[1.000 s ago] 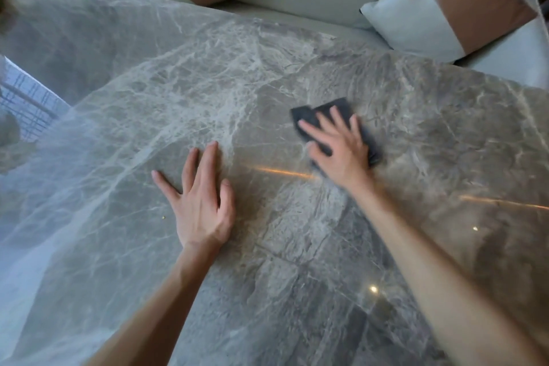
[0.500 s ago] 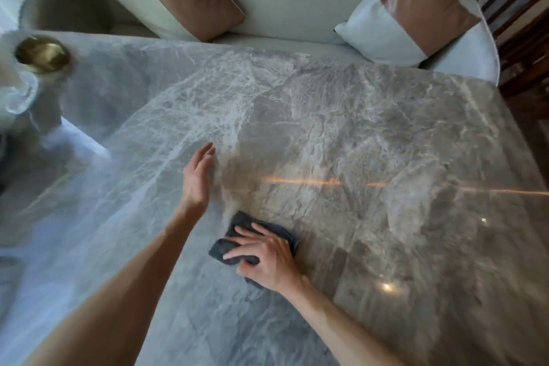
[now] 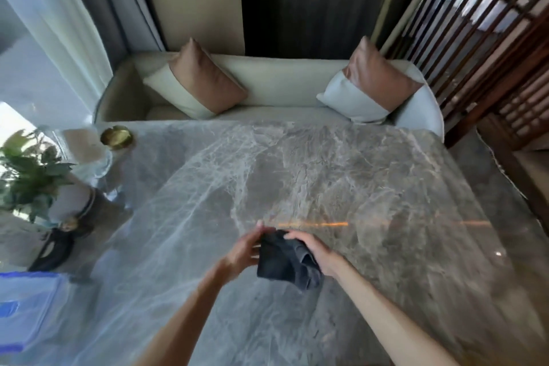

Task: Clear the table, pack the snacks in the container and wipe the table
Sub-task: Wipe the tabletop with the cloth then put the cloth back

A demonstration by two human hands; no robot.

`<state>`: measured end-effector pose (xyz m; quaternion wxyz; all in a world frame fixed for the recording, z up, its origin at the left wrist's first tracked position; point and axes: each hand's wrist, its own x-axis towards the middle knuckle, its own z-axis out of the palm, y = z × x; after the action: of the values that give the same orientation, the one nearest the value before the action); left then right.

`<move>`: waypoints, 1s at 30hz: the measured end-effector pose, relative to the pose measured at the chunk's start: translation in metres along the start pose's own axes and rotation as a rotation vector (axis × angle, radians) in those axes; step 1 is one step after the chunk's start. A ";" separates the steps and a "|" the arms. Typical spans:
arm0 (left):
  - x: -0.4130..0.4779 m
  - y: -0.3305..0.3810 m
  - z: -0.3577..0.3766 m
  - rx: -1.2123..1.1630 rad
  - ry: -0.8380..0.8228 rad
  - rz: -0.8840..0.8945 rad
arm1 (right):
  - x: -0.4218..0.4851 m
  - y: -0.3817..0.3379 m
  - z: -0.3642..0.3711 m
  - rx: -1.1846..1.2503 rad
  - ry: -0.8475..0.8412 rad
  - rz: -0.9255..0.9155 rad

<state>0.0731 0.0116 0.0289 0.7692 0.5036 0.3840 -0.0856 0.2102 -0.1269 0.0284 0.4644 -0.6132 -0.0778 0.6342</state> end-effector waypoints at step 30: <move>-0.103 0.009 -0.160 0.010 0.589 0.108 | 0.102 -0.075 0.157 -0.076 -0.167 0.052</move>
<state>-0.0740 0.1240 0.0727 0.6255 0.5303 0.5629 0.1035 0.1326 0.0583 0.0437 0.4161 -0.5771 -0.1245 0.6916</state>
